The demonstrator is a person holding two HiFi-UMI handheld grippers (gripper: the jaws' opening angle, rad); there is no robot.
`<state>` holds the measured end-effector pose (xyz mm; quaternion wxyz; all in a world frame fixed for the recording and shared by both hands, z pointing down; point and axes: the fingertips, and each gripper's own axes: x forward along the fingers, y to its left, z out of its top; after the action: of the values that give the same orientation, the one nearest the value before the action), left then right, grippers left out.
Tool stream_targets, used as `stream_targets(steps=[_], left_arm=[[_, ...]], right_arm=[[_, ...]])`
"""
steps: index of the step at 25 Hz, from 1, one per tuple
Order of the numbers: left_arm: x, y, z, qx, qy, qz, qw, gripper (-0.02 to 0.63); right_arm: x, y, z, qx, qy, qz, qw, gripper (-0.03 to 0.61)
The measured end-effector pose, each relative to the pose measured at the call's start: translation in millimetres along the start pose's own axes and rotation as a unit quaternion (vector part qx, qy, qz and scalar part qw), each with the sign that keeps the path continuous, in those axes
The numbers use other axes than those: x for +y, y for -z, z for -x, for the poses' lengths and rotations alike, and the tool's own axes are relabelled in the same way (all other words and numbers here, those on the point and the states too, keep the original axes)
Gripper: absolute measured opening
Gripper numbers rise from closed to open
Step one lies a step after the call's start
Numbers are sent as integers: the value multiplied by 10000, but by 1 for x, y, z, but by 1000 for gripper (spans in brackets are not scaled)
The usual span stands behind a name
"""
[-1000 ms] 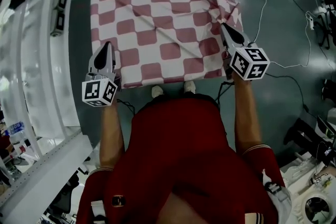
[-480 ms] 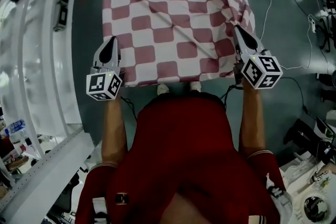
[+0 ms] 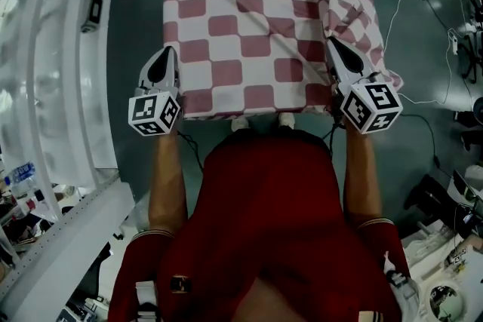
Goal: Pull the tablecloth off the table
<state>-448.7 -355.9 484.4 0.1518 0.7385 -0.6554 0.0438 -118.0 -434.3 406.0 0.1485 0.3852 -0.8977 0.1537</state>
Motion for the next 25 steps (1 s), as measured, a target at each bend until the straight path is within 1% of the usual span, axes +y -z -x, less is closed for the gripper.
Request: stream_targets(steps=[2, 5, 8, 12, 15, 20, 23, 25], left_arm=[[9, 8, 1, 146, -49, 12, 9999, 8], [24, 23, 2, 403, -78, 59, 9991, 46], [43, 40, 3, 717, -137, 188, 9972, 83], [63, 68, 1, 1239, -137, 508, 9909, 144], [70, 86, -1, 1572, -98, 715, 9849, 176], [65, 106, -6, 2032, 34, 937, 9746, 187], [64, 111, -8, 2129, 82, 1168, 9700, 186], [64, 112, -9, 2154, 115, 1307, 9677, 169]], right_arm=[[9, 6, -14, 94, -35, 61, 9999, 15], [23, 16, -31, 218, -73, 47, 9997, 15], [37, 22, -42, 285, -96, 43, 9995, 15], [49, 26, -52, 358, -101, 94, 9993, 15], [53, 27, -56, 379, -94, 109, 9992, 15], [51, 28, -55, 377, -117, 102, 9992, 15], [51, 29, -55, 366, -147, 87, 9992, 15], [50, 30, -56, 360, -184, 67, 9992, 15]])
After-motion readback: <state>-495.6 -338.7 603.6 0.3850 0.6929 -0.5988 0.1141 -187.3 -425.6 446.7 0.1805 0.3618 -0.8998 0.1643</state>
